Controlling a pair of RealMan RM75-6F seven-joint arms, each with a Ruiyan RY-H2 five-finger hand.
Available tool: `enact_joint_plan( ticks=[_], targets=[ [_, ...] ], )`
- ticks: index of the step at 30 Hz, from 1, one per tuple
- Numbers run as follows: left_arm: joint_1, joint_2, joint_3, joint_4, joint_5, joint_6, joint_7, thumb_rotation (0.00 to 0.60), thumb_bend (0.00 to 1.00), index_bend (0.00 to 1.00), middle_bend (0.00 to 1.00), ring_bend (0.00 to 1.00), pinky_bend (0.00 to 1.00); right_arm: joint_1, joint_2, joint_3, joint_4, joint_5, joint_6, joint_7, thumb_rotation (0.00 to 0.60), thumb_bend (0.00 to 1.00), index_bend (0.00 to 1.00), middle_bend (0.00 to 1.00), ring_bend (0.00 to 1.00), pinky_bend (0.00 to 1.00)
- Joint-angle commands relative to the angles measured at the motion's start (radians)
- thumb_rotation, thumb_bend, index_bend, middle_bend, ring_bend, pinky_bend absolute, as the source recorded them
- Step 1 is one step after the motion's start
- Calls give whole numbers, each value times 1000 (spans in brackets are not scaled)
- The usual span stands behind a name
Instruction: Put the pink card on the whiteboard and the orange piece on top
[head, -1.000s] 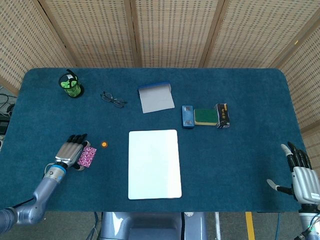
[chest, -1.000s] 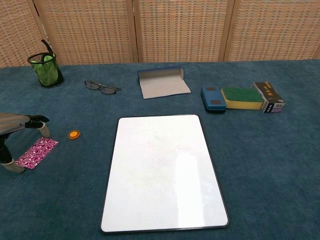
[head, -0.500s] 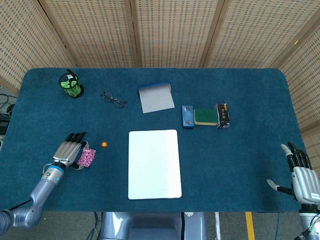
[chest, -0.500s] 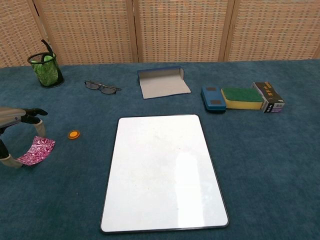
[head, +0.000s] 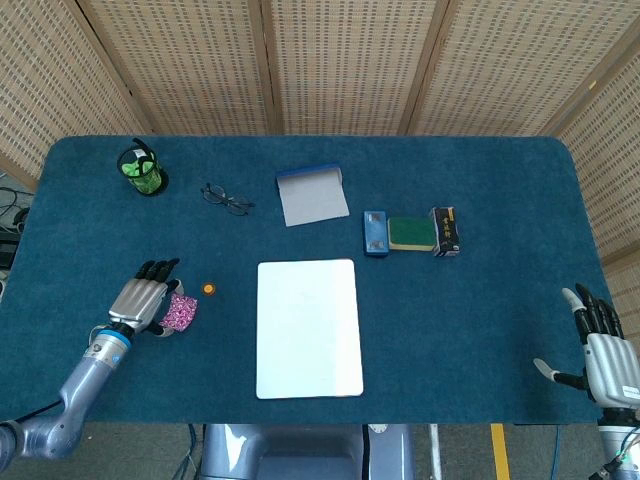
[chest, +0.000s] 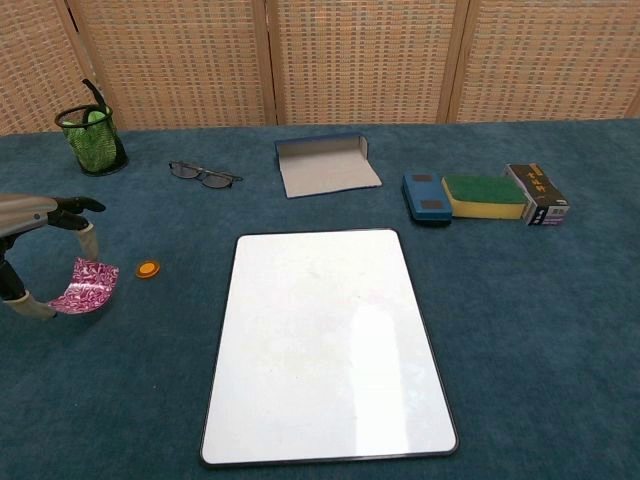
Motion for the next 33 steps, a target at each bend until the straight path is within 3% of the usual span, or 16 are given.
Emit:
enact_joint_plan(
  ticks=[1, 8, 14, 21, 33],
  targets=[
    [-11, 14, -15, -39, 3, 7, 9, 600, 0, 369, 0, 0, 0, 0, 0, 0, 0, 0, 0, 0, 600, 0, 0, 0, 0, 0],
    [-74, 10, -62, -123, -28, -11, 66, 600, 0, 370, 0, 0, 0, 0, -1, 0, 0, 1, 0, -2, 600, 0, 0, 0, 0, 0],
    [-174, -74, -106, -162, -173, -19, 213, 600, 0, 367, 0, 0, 0, 1, 0, 1, 0, 2, -1, 1, 600, 0, 0, 0, 0, 0],
    [-292, -197, -137, -115, -367, -35, 313, 600, 0, 366, 0, 0, 0, 2, 2, 1, 1, 6, -8, 9, 600, 0, 0, 0, 0, 0],
    [-378, -280, -156, -57, -437, -11, 323, 600, 0, 339, 0, 0, 0, 2, 3, 1, 3, 3, -8, 19, 600, 0, 0, 0, 0, 0]
  ],
)
